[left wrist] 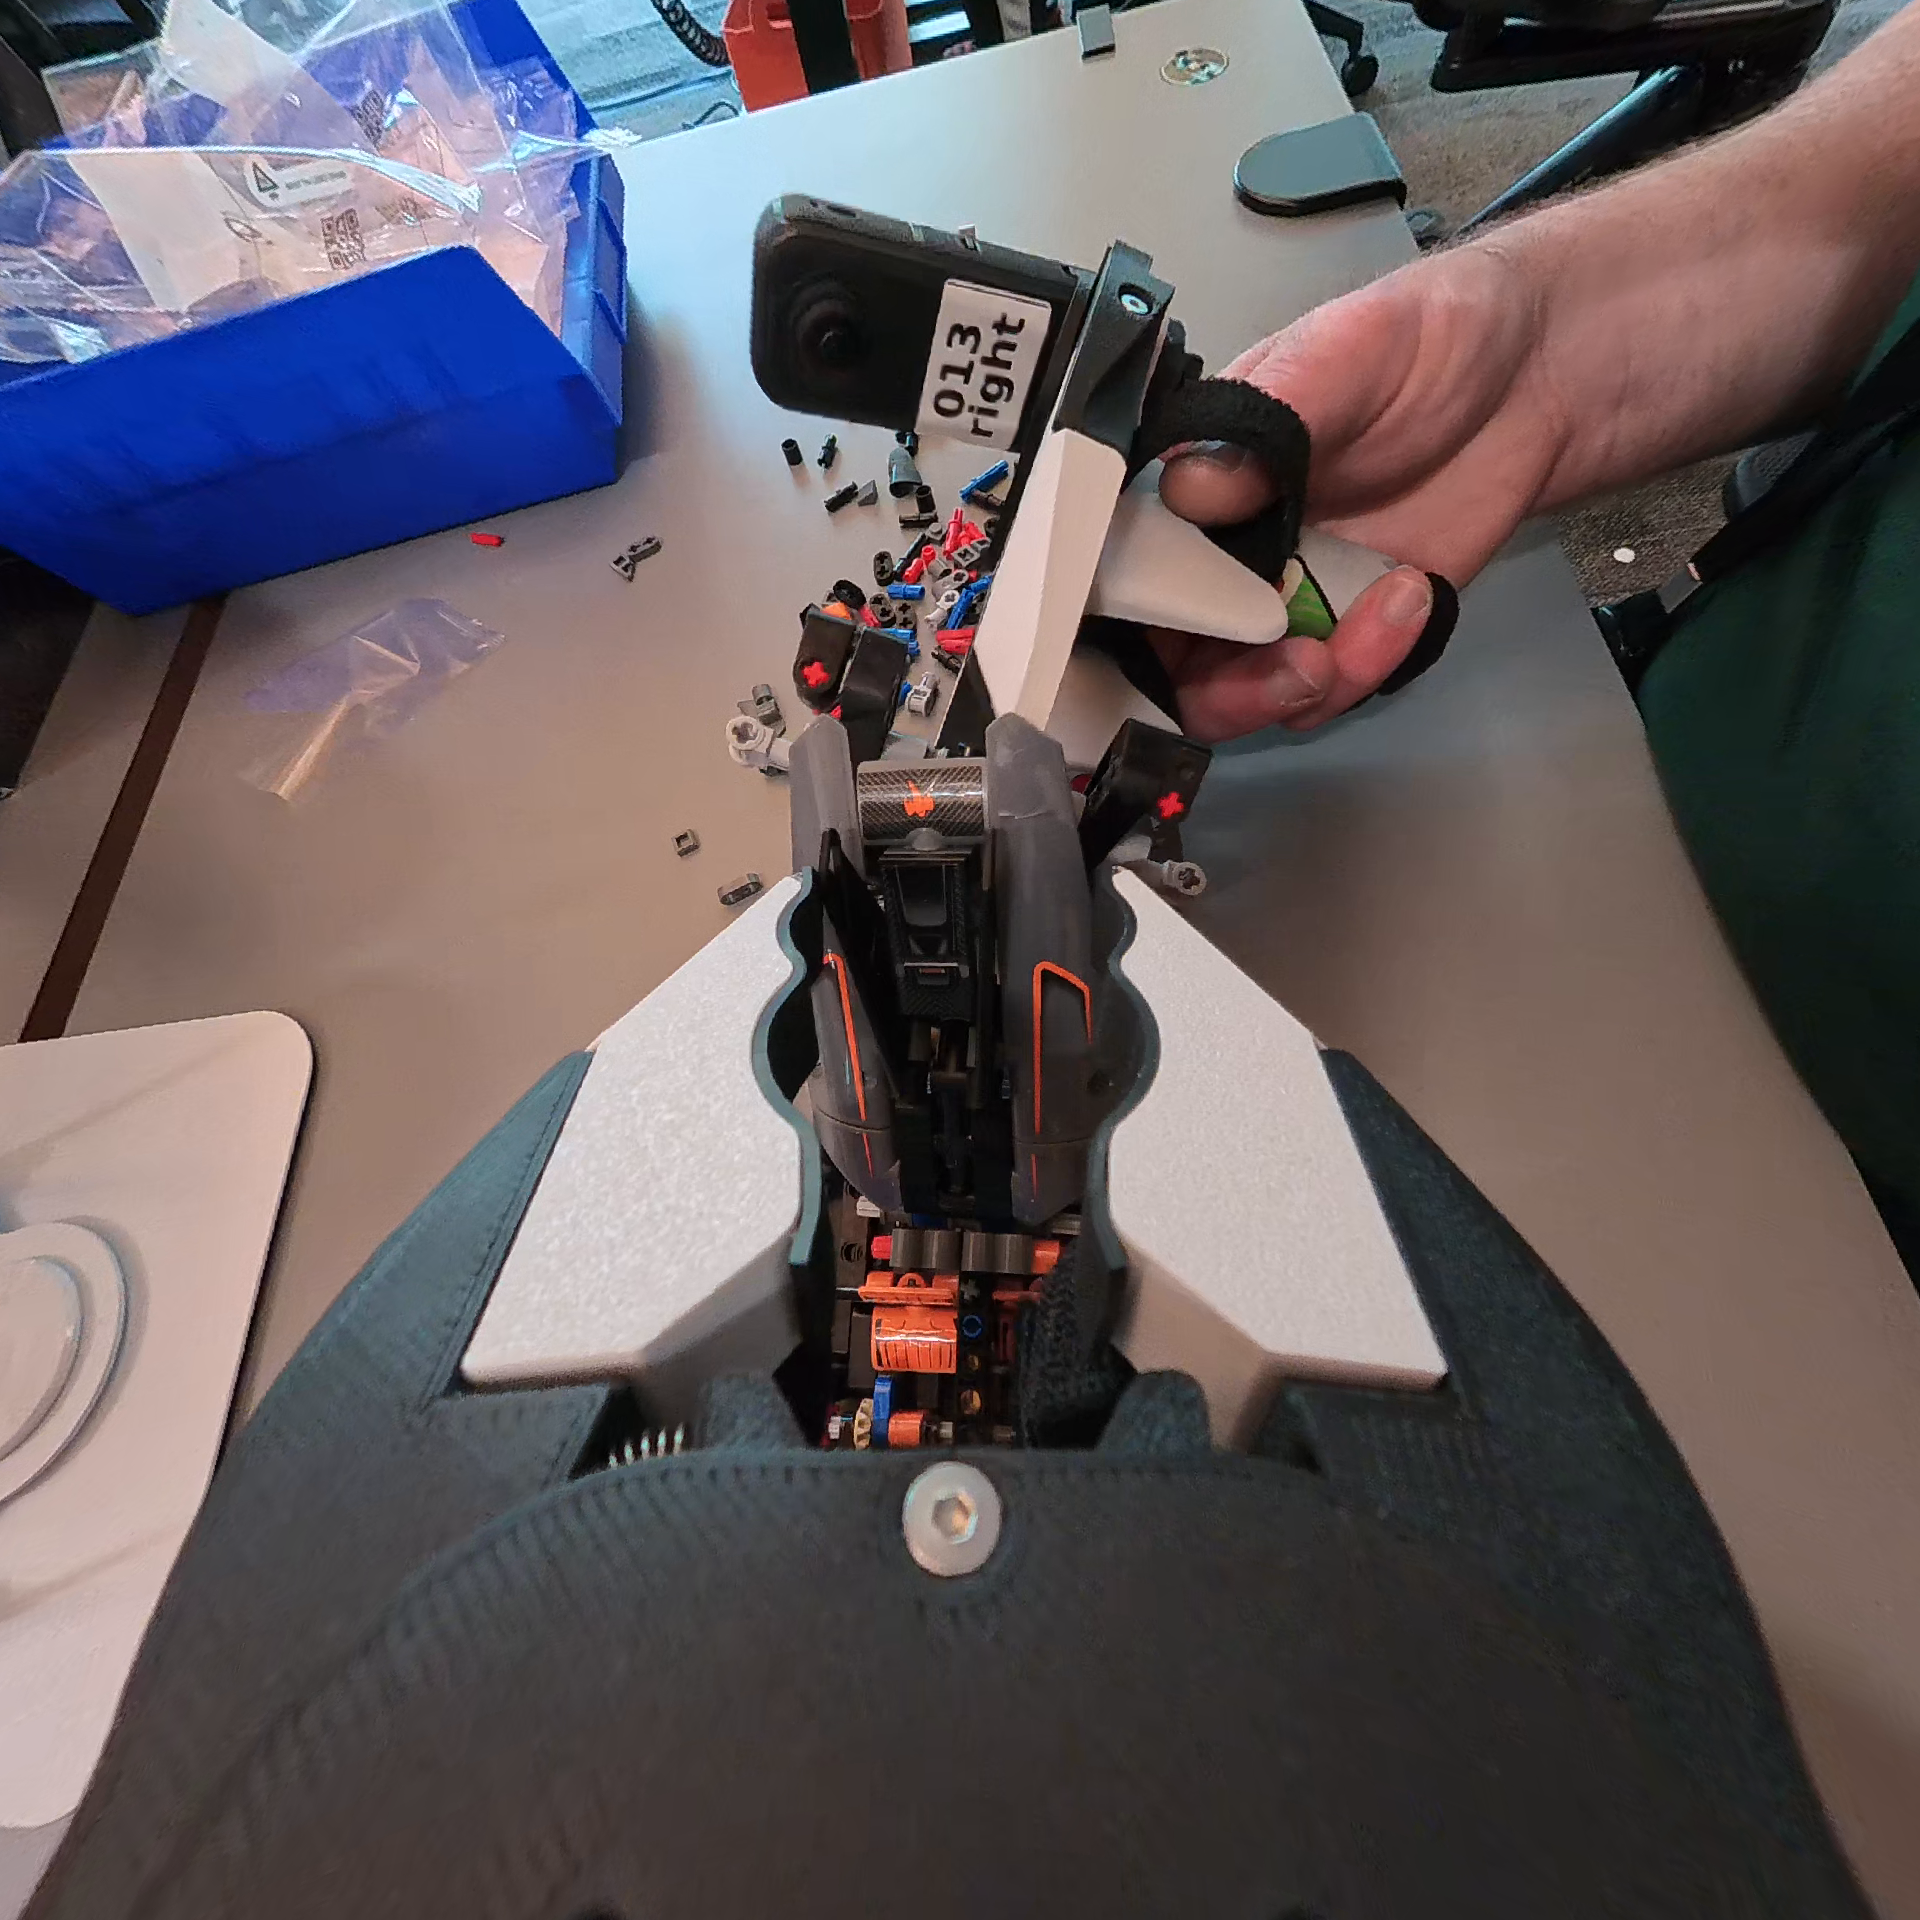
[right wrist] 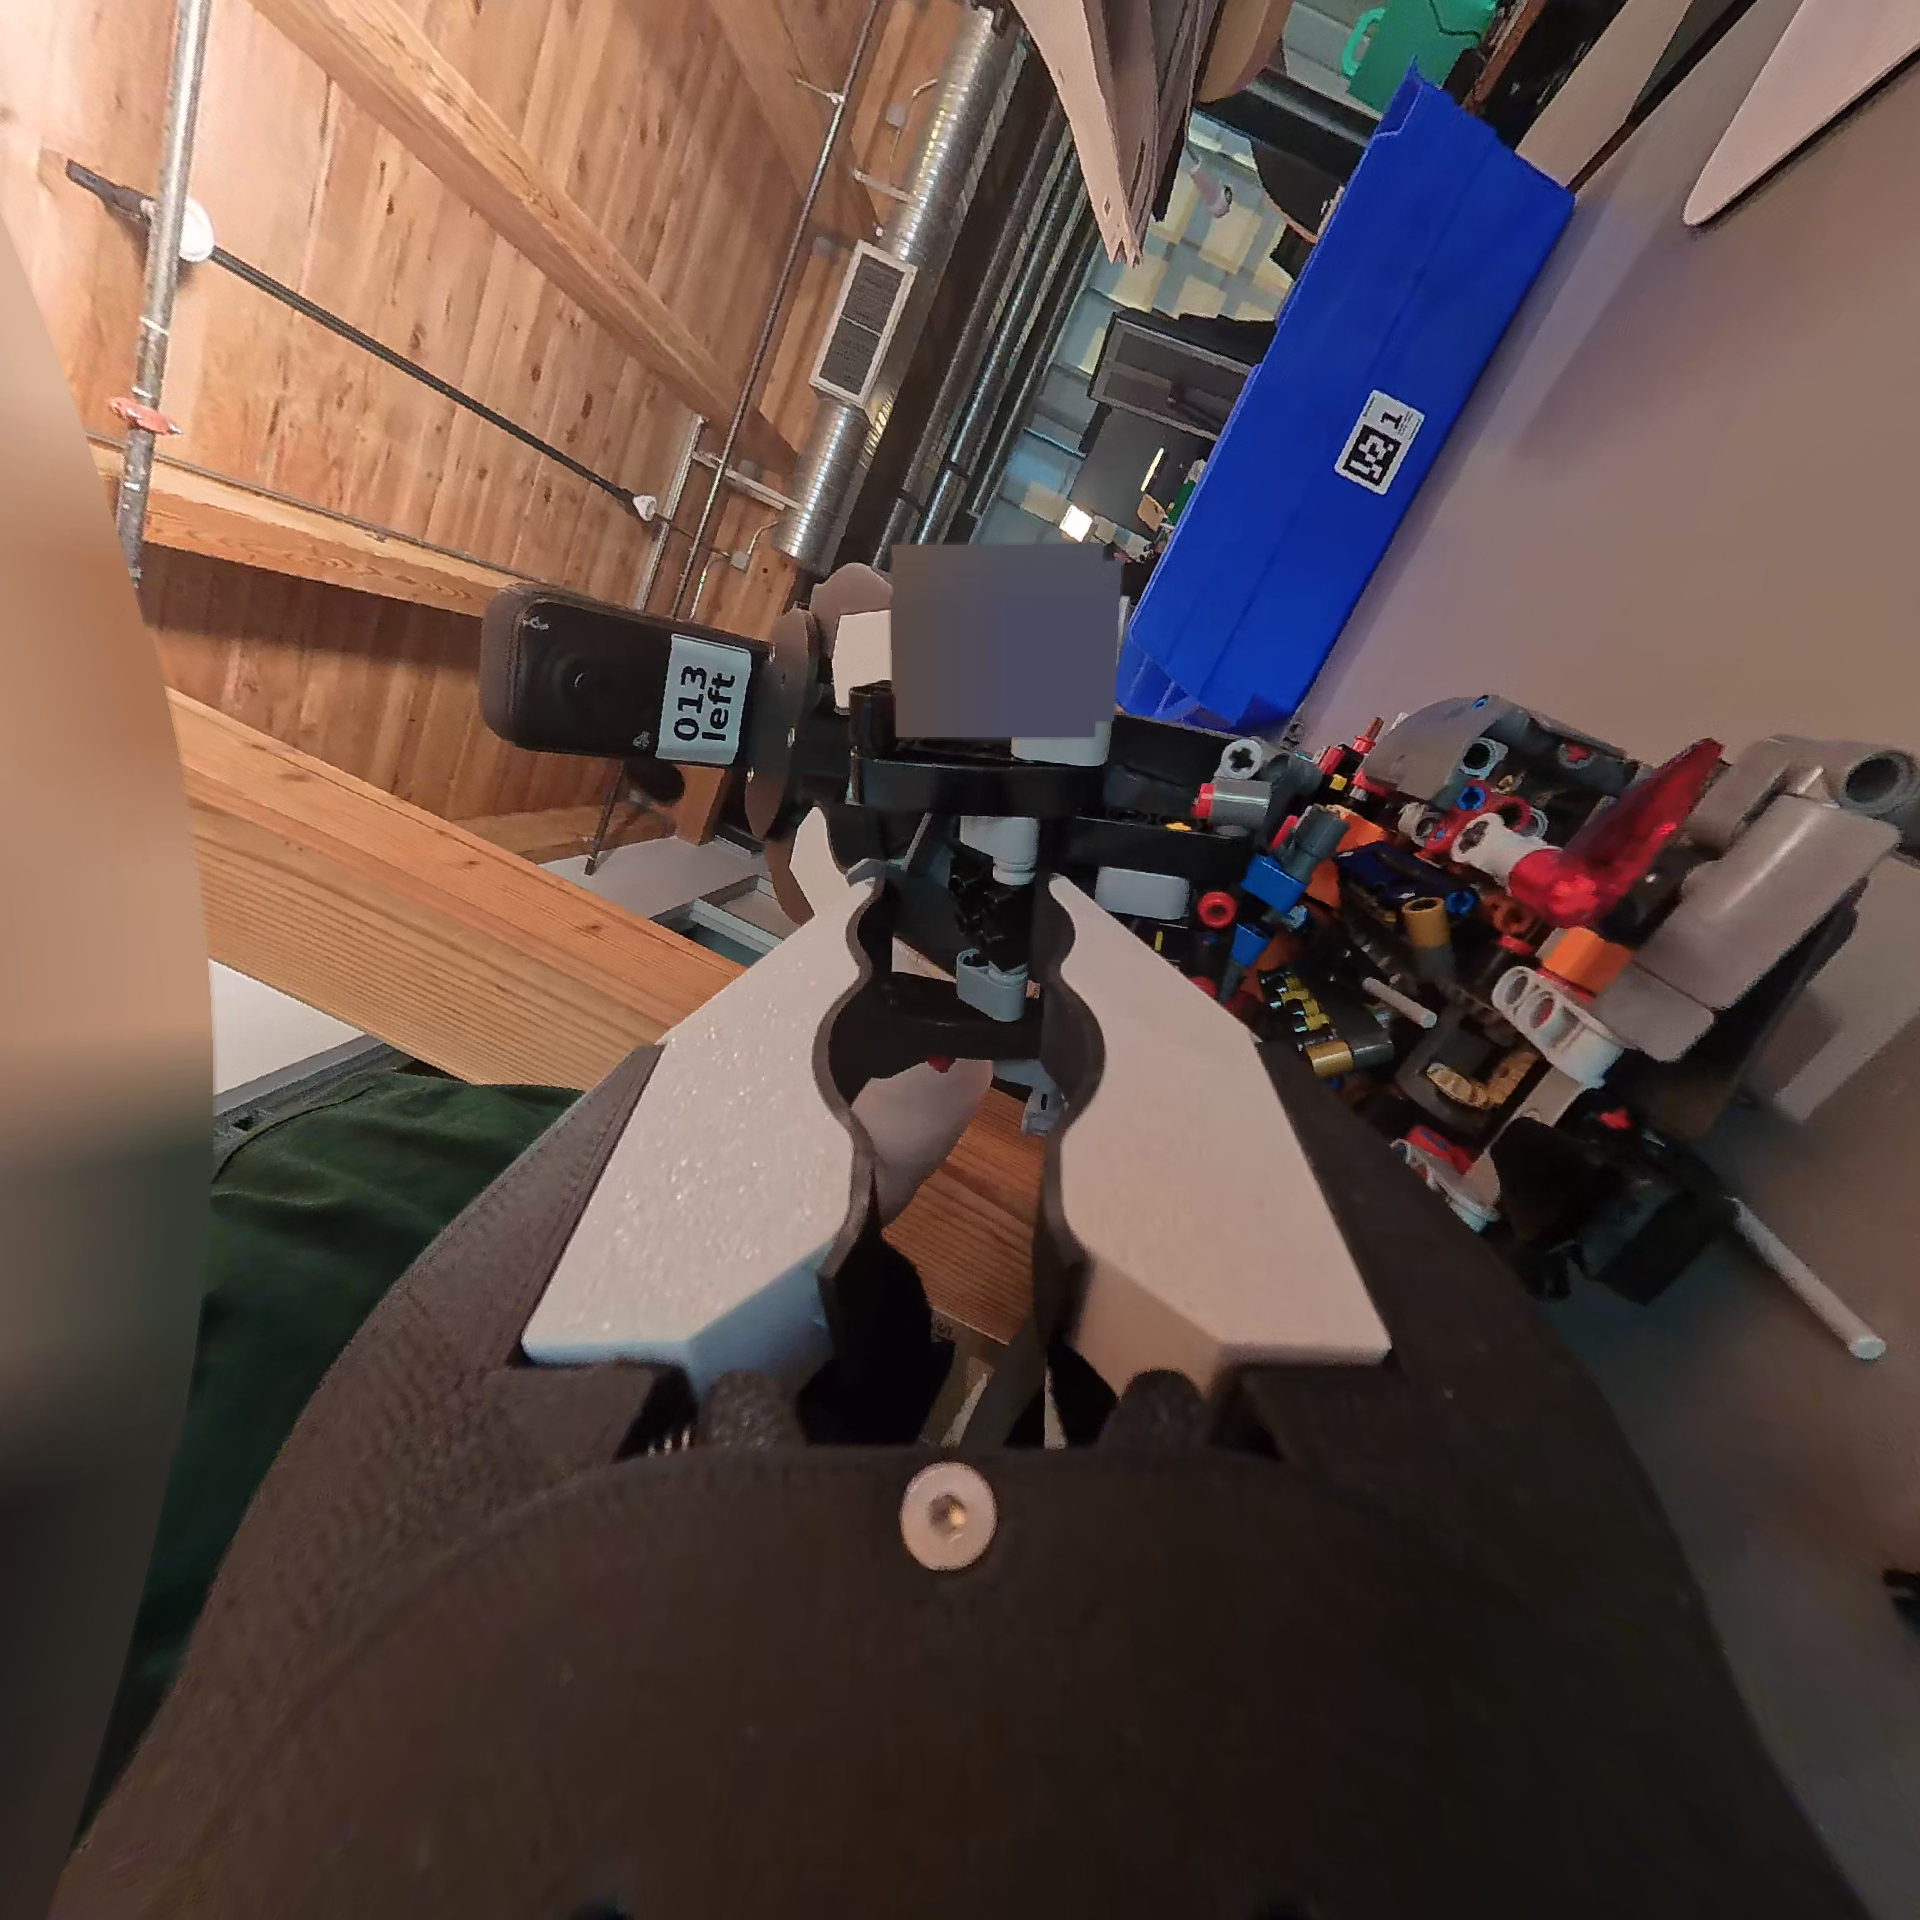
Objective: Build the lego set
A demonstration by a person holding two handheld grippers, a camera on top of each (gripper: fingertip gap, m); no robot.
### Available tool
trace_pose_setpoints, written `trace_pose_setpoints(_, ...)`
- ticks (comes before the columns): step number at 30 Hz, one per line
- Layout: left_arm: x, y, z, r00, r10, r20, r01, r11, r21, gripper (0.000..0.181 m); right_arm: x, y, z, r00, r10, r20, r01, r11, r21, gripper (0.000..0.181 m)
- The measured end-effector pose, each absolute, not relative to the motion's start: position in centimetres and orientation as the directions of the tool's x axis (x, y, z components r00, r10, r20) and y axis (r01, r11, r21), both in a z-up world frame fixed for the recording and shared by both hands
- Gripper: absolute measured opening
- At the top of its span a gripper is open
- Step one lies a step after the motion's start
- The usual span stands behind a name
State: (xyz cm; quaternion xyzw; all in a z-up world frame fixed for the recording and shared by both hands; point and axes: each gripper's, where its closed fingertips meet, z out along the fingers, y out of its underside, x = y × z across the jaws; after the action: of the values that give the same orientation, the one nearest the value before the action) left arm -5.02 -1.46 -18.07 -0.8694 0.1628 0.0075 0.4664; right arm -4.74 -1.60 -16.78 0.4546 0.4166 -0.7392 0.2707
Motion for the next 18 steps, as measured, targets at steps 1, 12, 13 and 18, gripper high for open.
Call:
trace_pose_setpoints(1,-5.0,-1.4,-18.0,0.948,-0.275,-0.164,-0.288,-0.511,-0.810,0.053,-4.8,-1.6,-16.7,-0.438,-0.030,-0.898,0.779,-0.510,-0.364,0.024)
trace_pose_setpoints(12,-4.8,0.0,-17.3,0.908,-0.268,-0.323,-0.416,-0.475,-0.775,0.125,-4.8,-1.6,-16.6,-0.435,-0.055,-0.899,0.787,-0.508,-0.350,0.023)
trace_pose_setpoints(13,-4.5,0.3,-17.6,0.897,-0.294,-0.330,-0.437,-0.479,-0.761,0.124,-4.8,-1.6,-16.6,-0.435,-0.056,-0.899,0.787,-0.508,-0.349,0.023)
trace_pose_setpoints(18,-4.4,1.5,-20.1,0.856,-0.385,-0.345,-0.511,-0.536,-0.671,0.132,-4.8,-1.7,-16.5,-0.438,-0.062,-0.897,0.789,-0.504,-0.351,0.021)
